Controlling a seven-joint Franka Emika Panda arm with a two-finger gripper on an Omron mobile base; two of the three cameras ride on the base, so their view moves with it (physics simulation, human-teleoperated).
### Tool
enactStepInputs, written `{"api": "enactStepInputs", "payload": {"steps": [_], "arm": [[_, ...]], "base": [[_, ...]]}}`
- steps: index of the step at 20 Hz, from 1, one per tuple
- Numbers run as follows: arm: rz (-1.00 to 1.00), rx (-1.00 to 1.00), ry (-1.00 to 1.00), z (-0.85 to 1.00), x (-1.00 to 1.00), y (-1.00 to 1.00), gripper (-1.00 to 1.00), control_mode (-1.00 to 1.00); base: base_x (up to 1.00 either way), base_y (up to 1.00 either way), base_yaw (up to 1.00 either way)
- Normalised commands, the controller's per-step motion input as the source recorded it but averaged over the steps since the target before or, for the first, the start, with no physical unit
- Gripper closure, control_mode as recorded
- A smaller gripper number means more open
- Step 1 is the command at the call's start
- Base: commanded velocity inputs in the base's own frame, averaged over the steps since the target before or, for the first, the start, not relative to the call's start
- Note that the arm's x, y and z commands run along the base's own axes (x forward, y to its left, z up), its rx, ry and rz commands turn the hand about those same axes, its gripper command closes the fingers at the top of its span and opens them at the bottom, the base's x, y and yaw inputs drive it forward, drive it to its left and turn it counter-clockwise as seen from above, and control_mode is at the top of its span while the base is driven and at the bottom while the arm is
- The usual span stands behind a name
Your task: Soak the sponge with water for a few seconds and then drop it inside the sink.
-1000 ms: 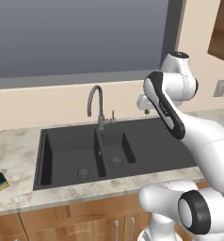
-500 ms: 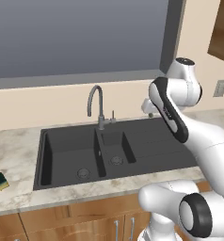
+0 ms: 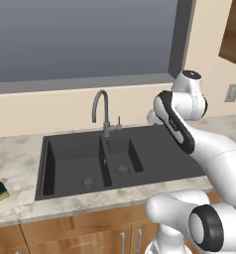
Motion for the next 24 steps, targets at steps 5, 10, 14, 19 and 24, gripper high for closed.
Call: {"api": "enactStepInputs", "payload": {"steps": [5,10,14,19,24], "arm": [[0.0,0.05,-0.1,-0.31,0.25,0.0,-1.0,-1.0],[0.0,0.1,-0.06,-0.24,0.15,0.0,-1.0,-1.0],[0.0,0.06,-0.01,-0.07,0.14,0.0,-1.0,-1.0],[0.0,0.0,0.01,0.03,0.21,0.0,-1.0,-1.0],[0.0,0.03,-0.02,0.0,0.38,0.0,-1.0,-1.0]], "base": [[0.0,0.0,0.0],[0.0,0.0,0.0],[0.0,0.0,0.0],[0.0,0.0,0.0],[0.0,0.0,0.0]]}}
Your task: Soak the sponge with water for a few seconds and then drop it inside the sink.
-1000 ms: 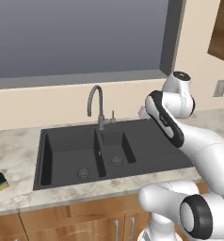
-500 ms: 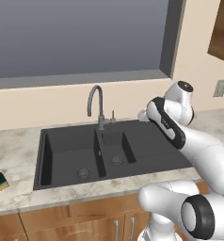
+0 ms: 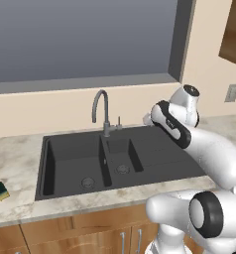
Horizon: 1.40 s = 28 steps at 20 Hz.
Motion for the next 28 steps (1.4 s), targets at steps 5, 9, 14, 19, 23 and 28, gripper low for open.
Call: {"api": "enactStepInputs", "payload": {"steps": [5,9,14,19,23,28], "arm": [[0.0,0.06,-0.03,-0.06,0.45,0.0,-1.0,-1.0],[0.0,0.05,-0.01,-0.04,0.35,0.0,-1.0,-1.0],[0.0,0.0,0.0,0.0,0.21,0.1,-1.0,-1.0],[0.0,0.0,0.0,-0.01,0.24,0.1,-1.0,-1.0],[0.0,0.0,0.0,-0.21,0.32,0.08,-1.0,-1.0],[0.0,0.01,0.0,-0.29,0.31,0.01,-1.0,-1.0]], "base": [[0.0,0.0,0.0],[0.0,0.0,0.0],[0.0,0.0,0.0],[0.0,0.0,0.0],[0.0,0.0,0.0],[0.0,0.0,0.0]]}}
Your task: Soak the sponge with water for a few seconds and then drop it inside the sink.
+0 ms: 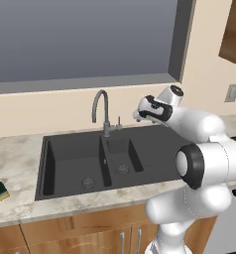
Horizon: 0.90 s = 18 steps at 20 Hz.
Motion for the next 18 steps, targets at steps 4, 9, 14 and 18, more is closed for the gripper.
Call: {"api": "enactStepInputs", "payload": {"steps": [4,9,14,18], "arm": [[0.0,0.0,0.0,-0.15,0.41,0.13,-1.0,-1.0],[0.0,0.01,0.0,-0.04,0.38,0.21,-1.0,-1.0],[0.0,0.06,0.0,0.0,0.17,0.21,-1.0,-1.0],[0.0,0.09,-0.01,0.0,0.04,0.06,-1.0,-1.0]], "base": [[0.0,0.0,0.0],[0.0,0.0,0.0],[0.0,0.0,0.0],[0.0,0.0,0.0]]}}
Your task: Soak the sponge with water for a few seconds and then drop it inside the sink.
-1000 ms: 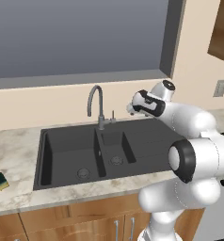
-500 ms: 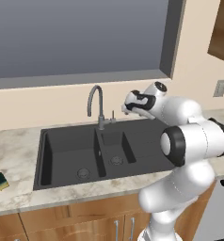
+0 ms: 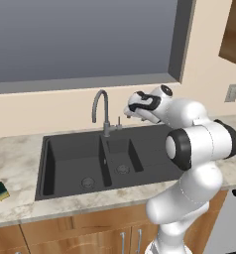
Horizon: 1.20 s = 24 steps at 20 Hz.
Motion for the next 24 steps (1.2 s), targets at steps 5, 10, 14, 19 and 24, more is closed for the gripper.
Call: {"api": "enactStepInputs", "payload": {"steps": [5,10,14,19,24], "arm": [[0.0,0.1,0.0,0.0,0.02,0.1,-1.0,-1.0],[0.0,0.06,0.0,-0.09,0.03,0.11,-1.0,-1.0],[0.0,0.03,0.0,-0.22,0.13,0.06,-1.0,-1.0],[0.0,0.09,0.0,-0.21,0.15,0.01,-1.0,-1.0],[0.0,0.15,0.0,0.0,0.09,0.0,-1.0,-1.0]], "base": [[0.0,0.0,0.0],[0.0,0.0,0.0],[0.0,0.0,0.0],[0.0,0.0,0.0],[0.0,0.0,0.0]]}}
